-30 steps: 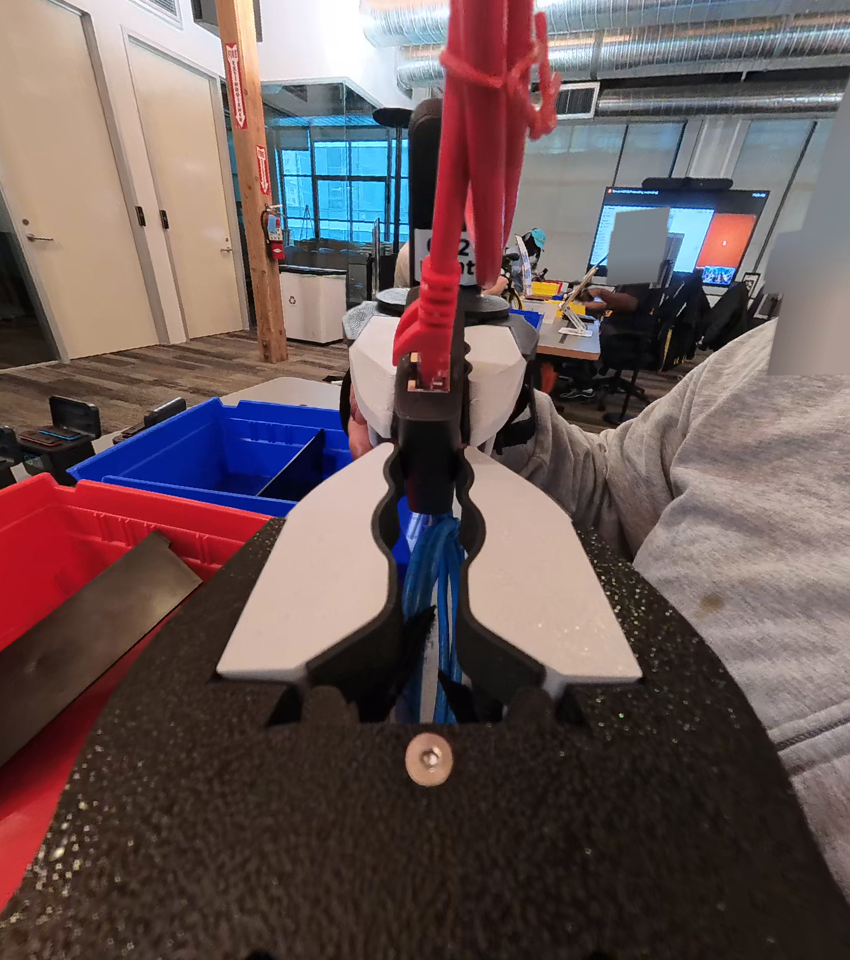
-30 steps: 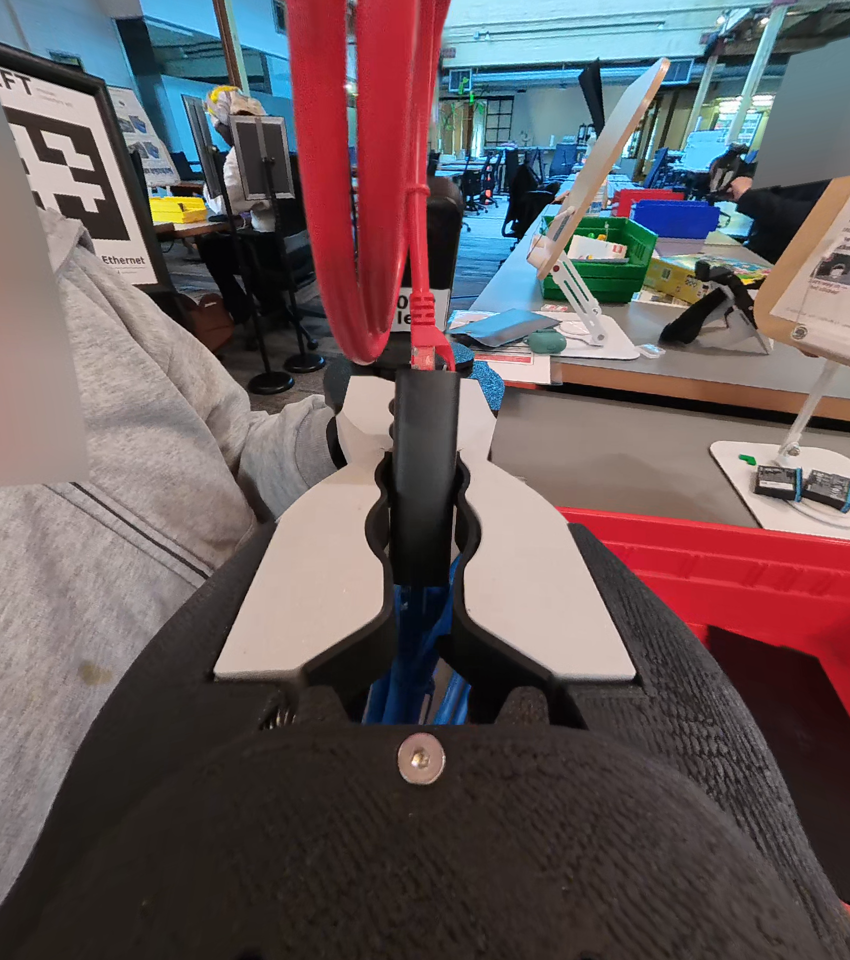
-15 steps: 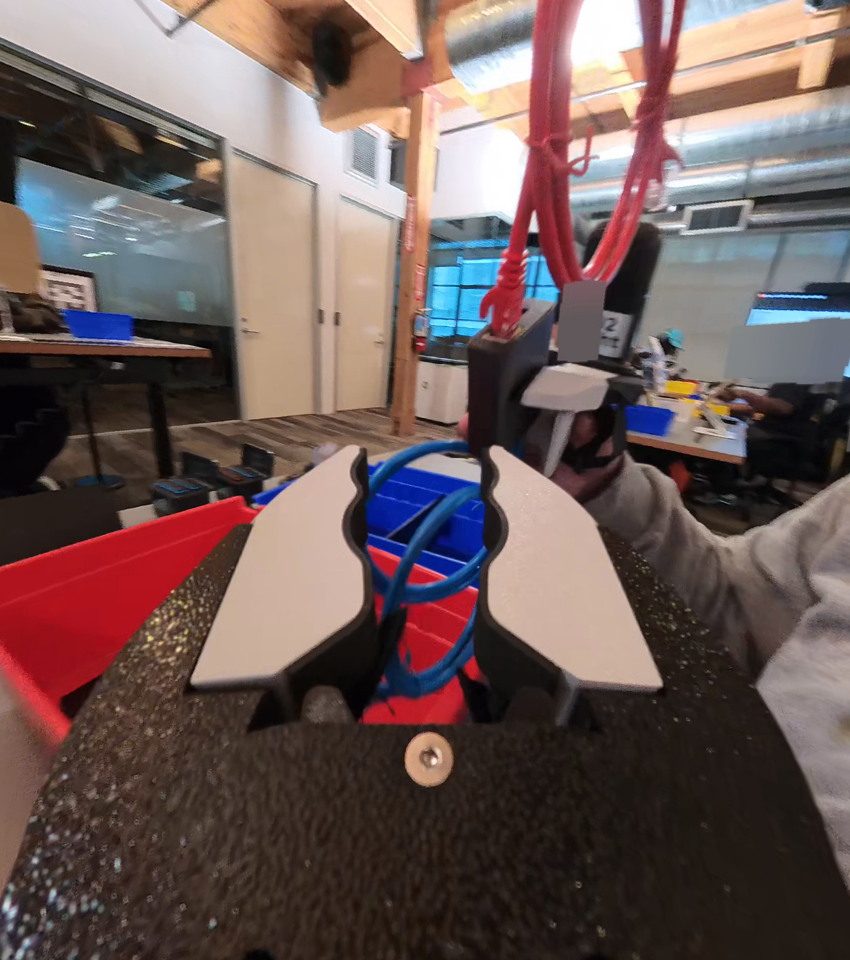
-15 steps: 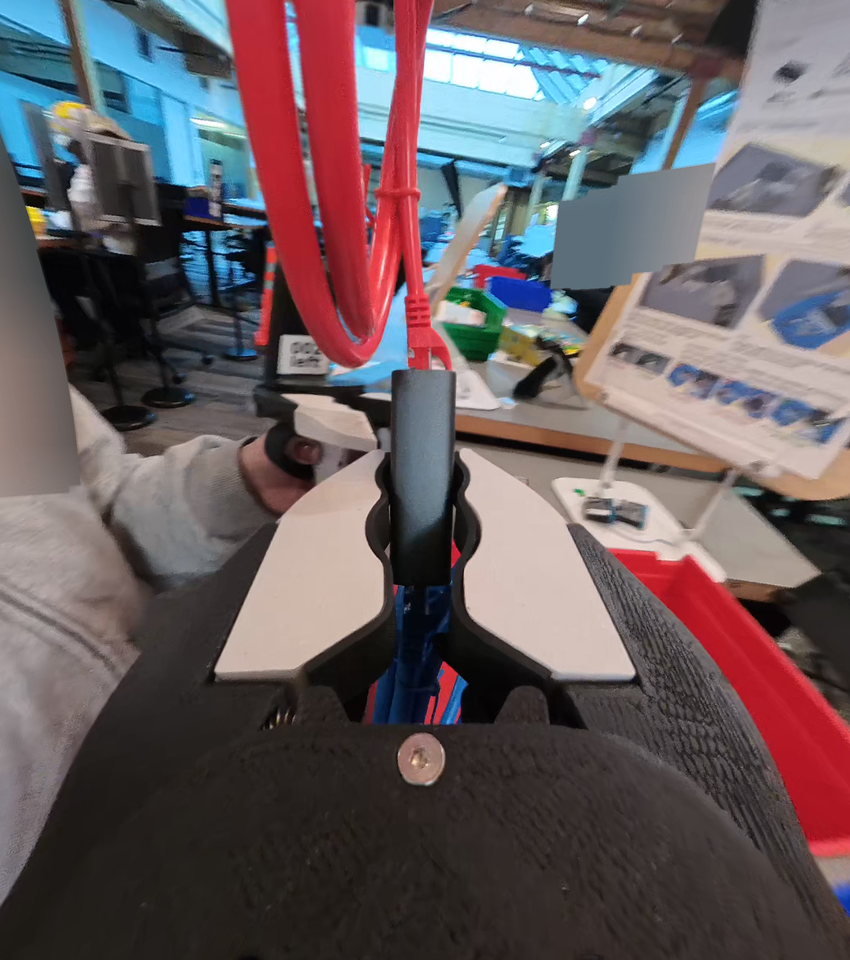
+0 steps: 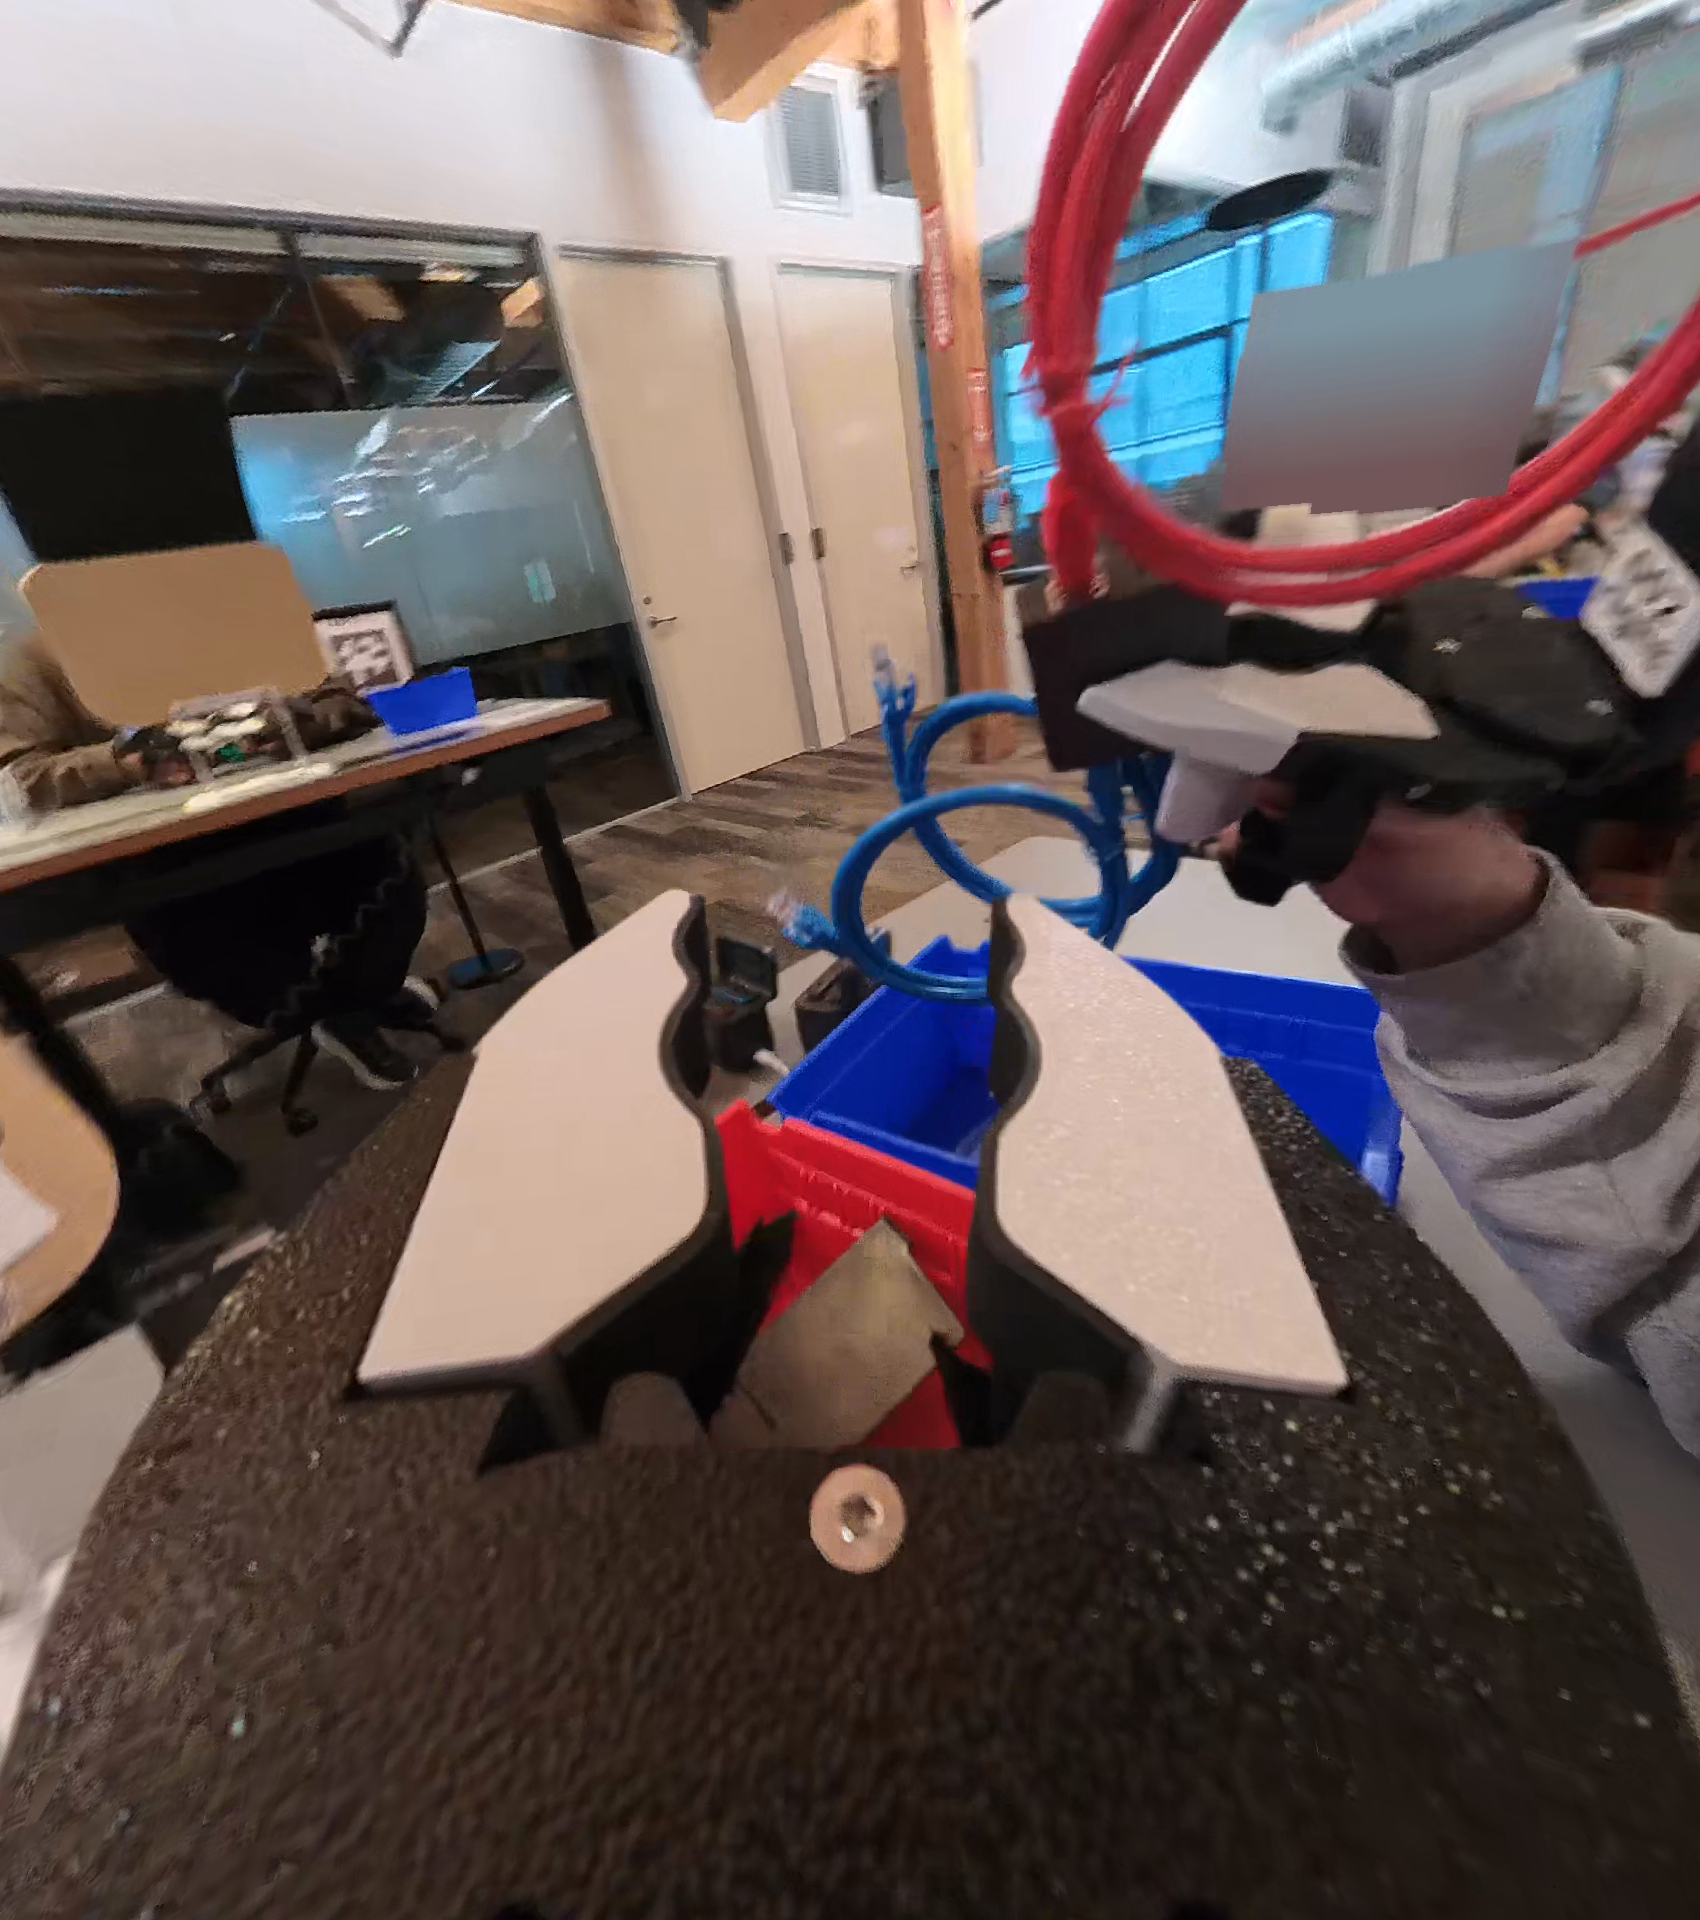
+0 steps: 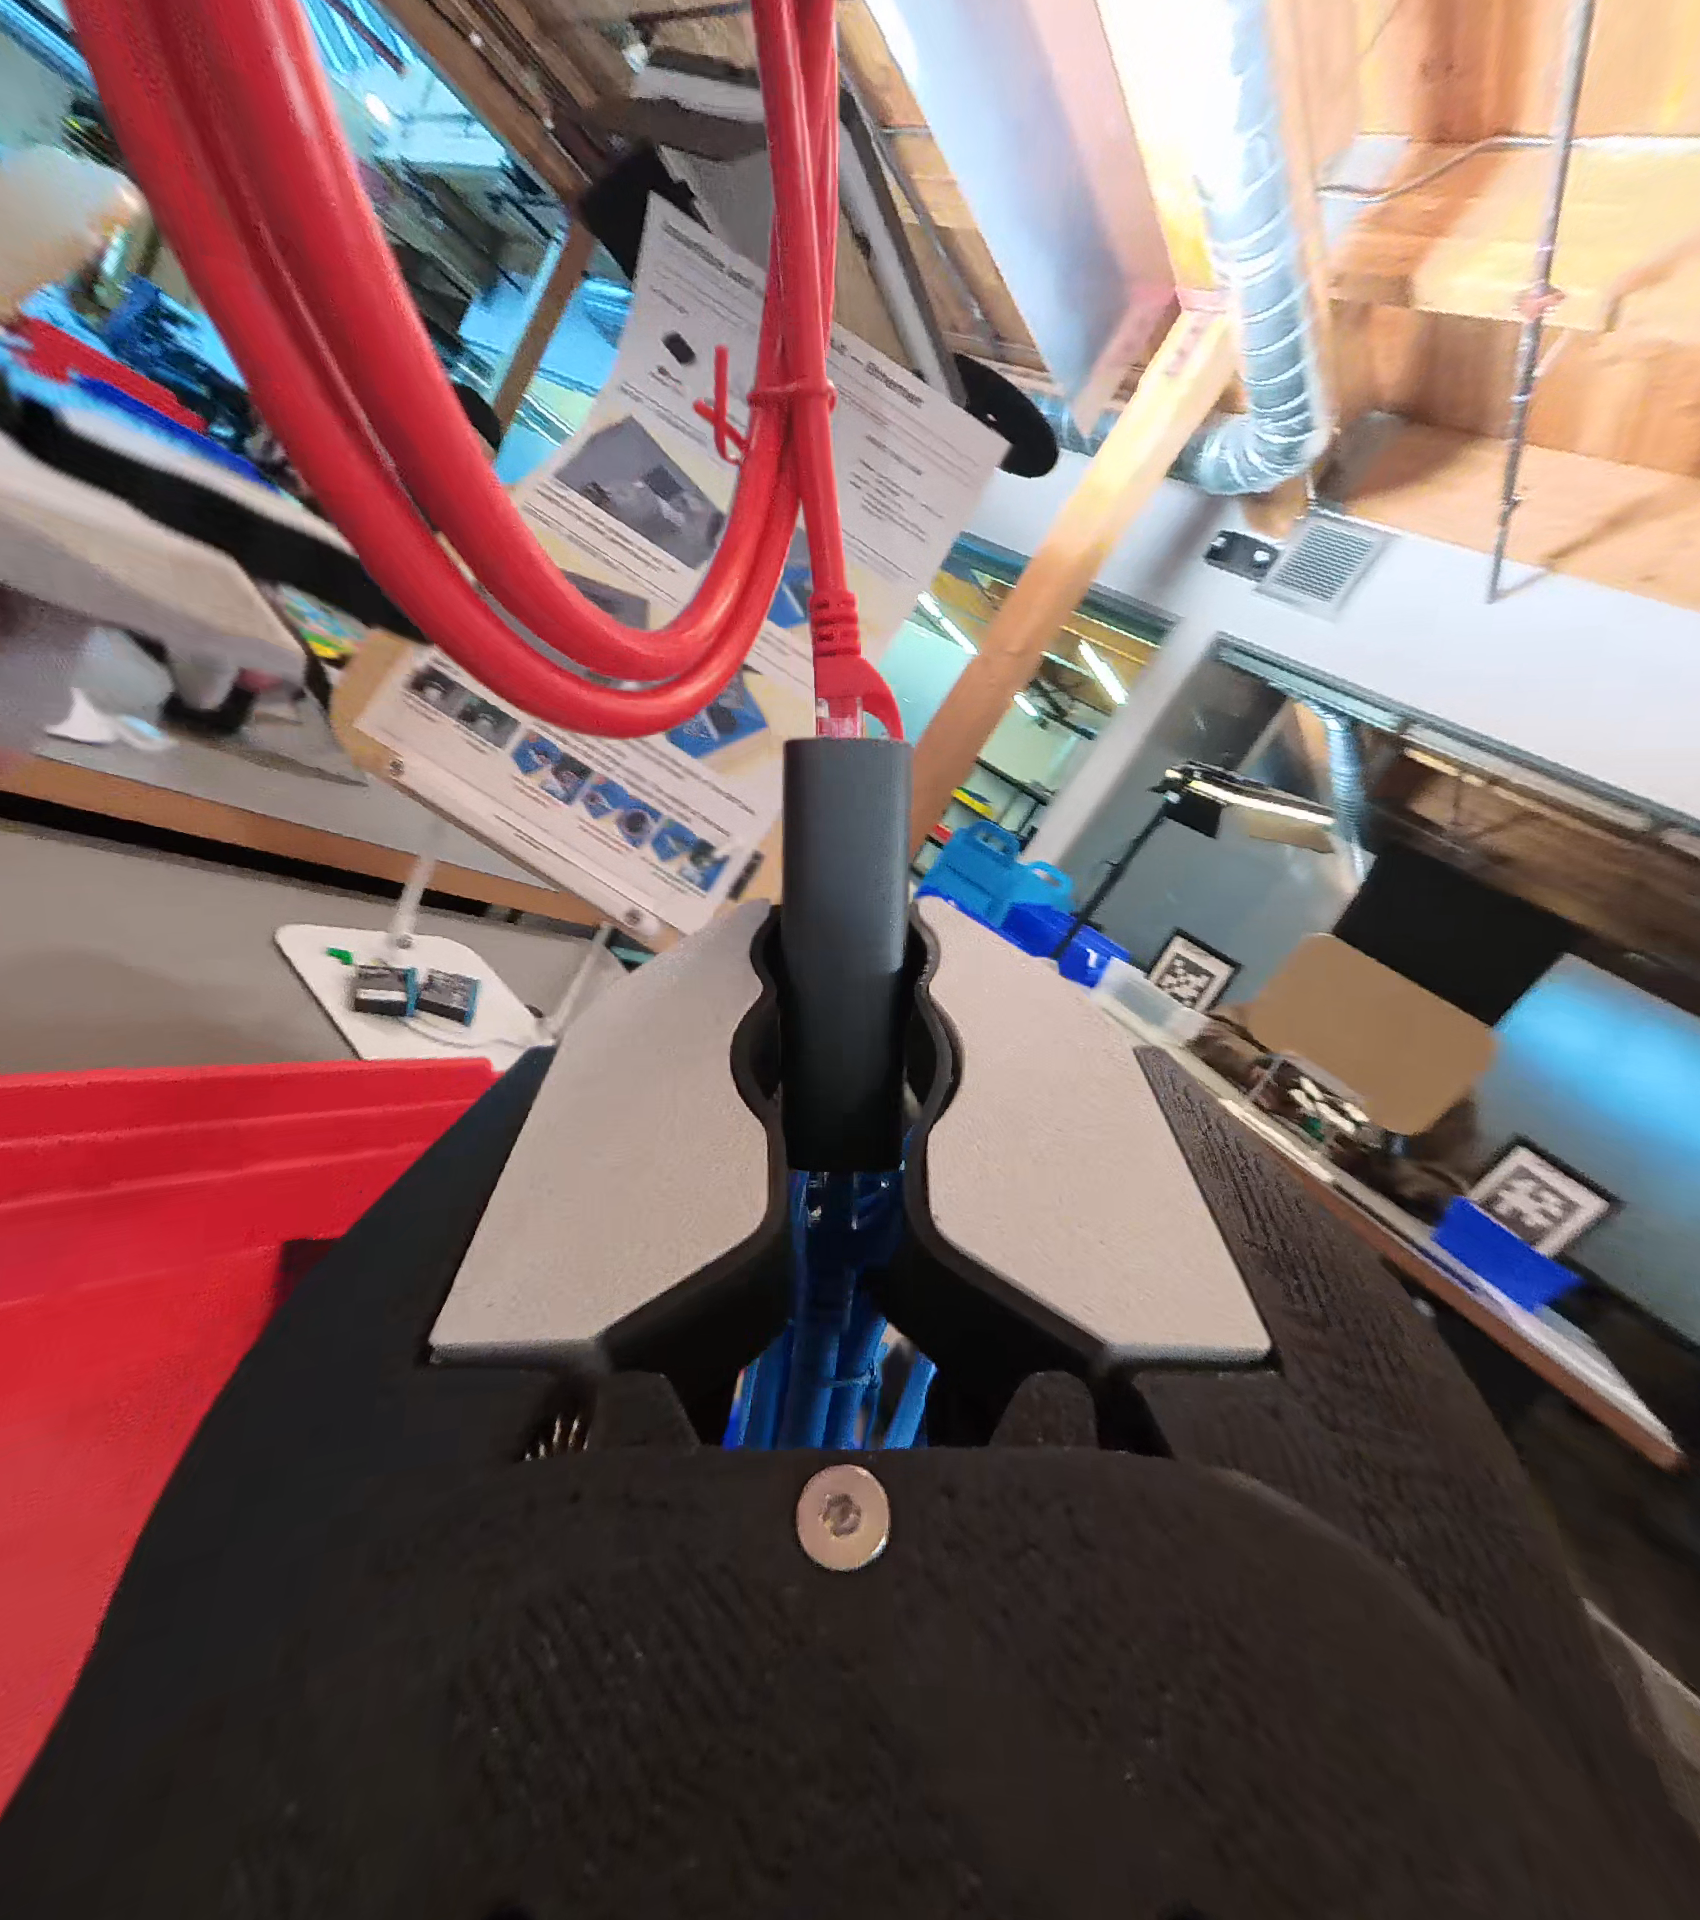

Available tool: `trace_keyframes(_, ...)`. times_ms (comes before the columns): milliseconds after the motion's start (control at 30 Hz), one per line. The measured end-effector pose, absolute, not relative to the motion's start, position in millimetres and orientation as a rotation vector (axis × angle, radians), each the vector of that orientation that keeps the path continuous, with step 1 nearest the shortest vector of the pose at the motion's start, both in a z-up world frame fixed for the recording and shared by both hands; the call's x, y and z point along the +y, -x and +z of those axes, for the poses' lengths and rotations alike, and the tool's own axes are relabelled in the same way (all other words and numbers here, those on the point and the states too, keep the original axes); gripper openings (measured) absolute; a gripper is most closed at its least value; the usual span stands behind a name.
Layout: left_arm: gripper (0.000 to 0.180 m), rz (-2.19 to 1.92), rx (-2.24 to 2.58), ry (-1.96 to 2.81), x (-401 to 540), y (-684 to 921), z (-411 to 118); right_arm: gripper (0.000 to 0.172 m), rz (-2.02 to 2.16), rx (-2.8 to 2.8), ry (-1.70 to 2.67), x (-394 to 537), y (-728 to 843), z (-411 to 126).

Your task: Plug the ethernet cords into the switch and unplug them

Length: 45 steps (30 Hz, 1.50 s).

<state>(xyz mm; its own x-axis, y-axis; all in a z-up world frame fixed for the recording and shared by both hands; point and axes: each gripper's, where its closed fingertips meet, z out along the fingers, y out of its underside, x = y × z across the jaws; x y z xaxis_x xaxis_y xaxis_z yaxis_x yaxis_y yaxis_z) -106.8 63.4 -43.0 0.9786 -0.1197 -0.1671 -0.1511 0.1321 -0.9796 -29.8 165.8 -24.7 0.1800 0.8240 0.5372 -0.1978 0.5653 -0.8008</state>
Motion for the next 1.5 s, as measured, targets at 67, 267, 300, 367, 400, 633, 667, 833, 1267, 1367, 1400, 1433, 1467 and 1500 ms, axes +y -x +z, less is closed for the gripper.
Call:
trace_keyframes(67,0.052,-0.012,0.29,1.416,68,100,-33,0.019,0.774,-1.157,0.671,176,27,-25)
trace_keyframes(267,0.05,-0.134,0.189,1.387,73,130,-39,0.02,0.748,-1.155,0.733,198,27,-32)
trace_keyframes(300,0.048,-0.16,0.169,1.384,72,134,-40,0.019,0.747,-1.159,0.745,202,28,-34)
trace_keyframes(367,0.045,-0.16,0.136,1.375,69,142,-41,0.02,0.736,-1.168,0.769,208,28,-38)
trace_keyframes(400,0.045,-0.139,0.126,1.391,68,147,-43,0.019,0.731,-1.169,0.784,212,26,-39)
trace_keyframes(633,0.049,-0.057,0.122,1.545,65,167,-67,0.019,0.69,-1.273,0.899,242,15,-56)
trace_keyframes(667,0.05,-0.044,0.115,1.554,65,170,-68,0.02,0.682,-1.315,0.92,247,16,-60)
trace_keyframes(833,0.05,-0.056,0.126,1.559,65,171,-70,0.021,0.677,-1.542,0.994,262,26,-88)
trace_keyframes(1267,0.047,-0.096,0.091,1.512,51,186,-64,0.021,0.63,-1.78,1.055,283,52,-127)
trace_keyframes(1367,0.048,-0.106,0.087,1.524,54,188,-68,0.021,0.603,-1.804,1.081,290,54,-135)
trace_keyframes(1400,0.048,-0.109,0.086,1.529,56,188,-69,0.021,0.599,-1.809,1.09,292,54,-137)
trace_keyframes(1433,0.048,-0.111,0.087,1.536,58,188,-71,0.021,0.594,-1.81,1.098,294,54,-138)
trace_keyframes(1467,0.048,-0.113,0.091,1.543,60,187,-73,0.021,0.591,-1.81,1.105,296,54,-140)
trace_keyframes(1500,0.048,-0.115,0.094,1.55,62,186,-74,0.021,0.588,-1.808,1.11,297,54,-140)
